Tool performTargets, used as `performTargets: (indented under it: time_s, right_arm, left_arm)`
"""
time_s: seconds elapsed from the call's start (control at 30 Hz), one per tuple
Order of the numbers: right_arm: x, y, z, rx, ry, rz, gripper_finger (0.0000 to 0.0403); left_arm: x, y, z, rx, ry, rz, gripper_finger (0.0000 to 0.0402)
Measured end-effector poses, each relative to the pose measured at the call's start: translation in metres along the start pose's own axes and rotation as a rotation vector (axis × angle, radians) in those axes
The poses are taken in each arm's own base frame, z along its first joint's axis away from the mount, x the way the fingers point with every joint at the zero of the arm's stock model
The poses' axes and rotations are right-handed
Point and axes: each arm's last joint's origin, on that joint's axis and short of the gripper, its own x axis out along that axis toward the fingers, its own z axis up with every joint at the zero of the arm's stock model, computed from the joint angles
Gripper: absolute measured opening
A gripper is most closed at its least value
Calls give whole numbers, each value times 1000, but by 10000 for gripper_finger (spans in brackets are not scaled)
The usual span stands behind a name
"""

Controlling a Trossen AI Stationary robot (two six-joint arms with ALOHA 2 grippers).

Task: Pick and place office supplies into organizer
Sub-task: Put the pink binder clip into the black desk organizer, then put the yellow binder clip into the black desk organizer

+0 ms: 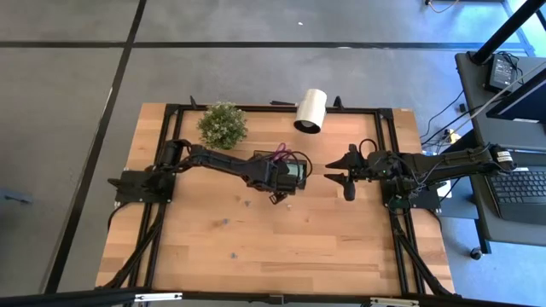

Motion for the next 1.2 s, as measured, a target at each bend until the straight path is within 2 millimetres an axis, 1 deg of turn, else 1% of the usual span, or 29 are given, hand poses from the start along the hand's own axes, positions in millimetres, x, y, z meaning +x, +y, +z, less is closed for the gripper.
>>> performTargets:
  time_s: [0.13, 0.5, 0.7, 0.9, 1.07, 1.13, 1.2]
  right_arm:
    - [0, 0, 0, 0, 0, 0, 171]
    - [0, 0, 0, 1, 0, 0, 171]
    - [0, 0, 0, 1, 0, 0, 171]
    - [0, 0, 0, 1, -1, 0, 171]
    - [0, 0, 0, 0, 0, 0, 171]
    - [0, 0, 0, -1, 0, 0, 171]
    - [0, 0, 0, -2, 0, 0, 171]
  left_arm:
    - [0, 0, 0, -4, -2, -1, 62]
    - [0, 0, 0, 4, -2, -2, 95]
    - [0, 0, 0, 18, 2, -8, 101]
    - [-19, -9, 5, 172, -12, -102, 102]
    - [-38, -16, 13, 243, -17, -250, 102]
    - [-44, -19, 15, 358, -43, -280, 102]
    - [-48, -22, 14, 536, -77, -284, 102]
